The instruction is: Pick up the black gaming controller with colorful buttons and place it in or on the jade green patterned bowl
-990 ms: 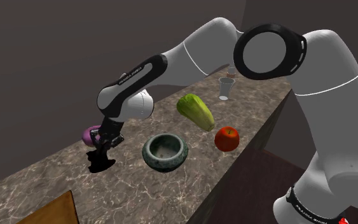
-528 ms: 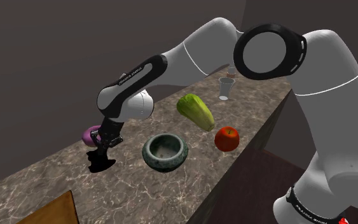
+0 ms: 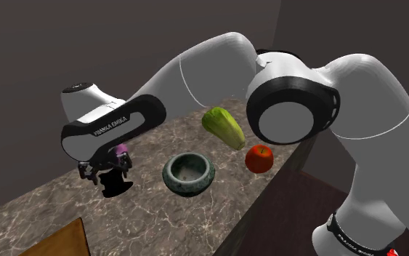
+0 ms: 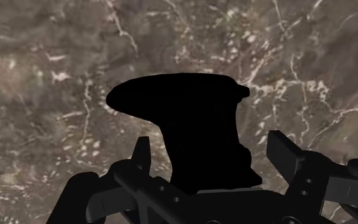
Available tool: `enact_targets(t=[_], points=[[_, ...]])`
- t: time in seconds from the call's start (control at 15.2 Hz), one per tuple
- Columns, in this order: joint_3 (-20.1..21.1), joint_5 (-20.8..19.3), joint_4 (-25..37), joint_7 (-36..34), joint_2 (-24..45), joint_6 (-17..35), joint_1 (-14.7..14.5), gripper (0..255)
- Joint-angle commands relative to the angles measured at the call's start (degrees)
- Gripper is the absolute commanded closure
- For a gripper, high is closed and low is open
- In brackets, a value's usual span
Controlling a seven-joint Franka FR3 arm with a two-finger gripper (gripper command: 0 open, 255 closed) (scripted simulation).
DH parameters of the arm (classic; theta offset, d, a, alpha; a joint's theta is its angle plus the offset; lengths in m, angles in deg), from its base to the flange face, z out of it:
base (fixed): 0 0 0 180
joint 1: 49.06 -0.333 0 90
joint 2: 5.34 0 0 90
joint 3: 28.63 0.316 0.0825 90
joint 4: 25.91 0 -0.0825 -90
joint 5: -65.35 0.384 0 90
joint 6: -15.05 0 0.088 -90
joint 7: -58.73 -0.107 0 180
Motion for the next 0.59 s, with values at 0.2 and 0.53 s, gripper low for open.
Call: enact_targets(t=[0.2,0.53], points=[[-0.38,-0.44,0.25,-0.85,2.17,1.49,-0.44,0],[-0.38,-0.44,0.27,-0.85,2.18,1.48,-0.44,0]])
